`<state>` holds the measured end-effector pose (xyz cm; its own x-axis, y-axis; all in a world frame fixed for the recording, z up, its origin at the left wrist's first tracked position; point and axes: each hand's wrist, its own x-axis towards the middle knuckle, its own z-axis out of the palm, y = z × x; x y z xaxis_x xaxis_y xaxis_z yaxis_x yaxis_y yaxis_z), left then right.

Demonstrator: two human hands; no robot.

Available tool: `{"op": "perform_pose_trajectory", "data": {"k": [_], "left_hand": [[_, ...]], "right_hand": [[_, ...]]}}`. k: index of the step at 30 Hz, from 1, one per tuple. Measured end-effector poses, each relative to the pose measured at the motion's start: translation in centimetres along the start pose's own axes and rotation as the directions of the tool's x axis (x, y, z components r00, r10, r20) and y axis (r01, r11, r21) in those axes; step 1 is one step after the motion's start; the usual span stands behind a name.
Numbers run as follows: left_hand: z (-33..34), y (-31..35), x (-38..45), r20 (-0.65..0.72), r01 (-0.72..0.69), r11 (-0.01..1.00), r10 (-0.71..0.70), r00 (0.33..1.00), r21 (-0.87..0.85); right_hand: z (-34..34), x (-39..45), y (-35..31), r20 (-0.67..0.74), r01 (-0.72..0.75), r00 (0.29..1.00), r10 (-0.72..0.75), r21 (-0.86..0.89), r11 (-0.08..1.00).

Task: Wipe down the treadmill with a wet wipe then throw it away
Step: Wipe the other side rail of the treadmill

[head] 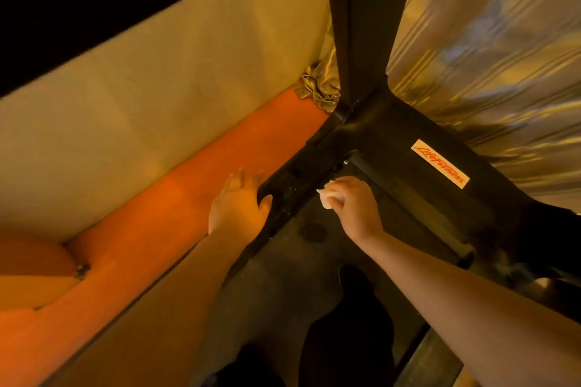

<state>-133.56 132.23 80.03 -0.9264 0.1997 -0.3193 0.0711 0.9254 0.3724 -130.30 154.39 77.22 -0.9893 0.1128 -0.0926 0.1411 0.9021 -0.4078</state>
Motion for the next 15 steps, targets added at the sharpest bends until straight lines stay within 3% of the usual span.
{"op": "perform_pose_trajectory", "data": {"k": [6, 15], "left_hand": [[8.7, -0.8, 5.8, -0.018, 0.094, 0.994, -0.096, 0.995, -0.060], [23.9, -0.8, 17.6, -0.064, 0.110, 0.989, -0.116, 0.991, -0.100]], "right_hand": [[8.1, 6.9, 6.8, 0.028, 0.017, 0.999, -0.018, 0.029, 0.999], [17.1, 15.8, 16.9, 0.019, 0.075, 0.997, -0.074, -0.031, 0.997]]}}
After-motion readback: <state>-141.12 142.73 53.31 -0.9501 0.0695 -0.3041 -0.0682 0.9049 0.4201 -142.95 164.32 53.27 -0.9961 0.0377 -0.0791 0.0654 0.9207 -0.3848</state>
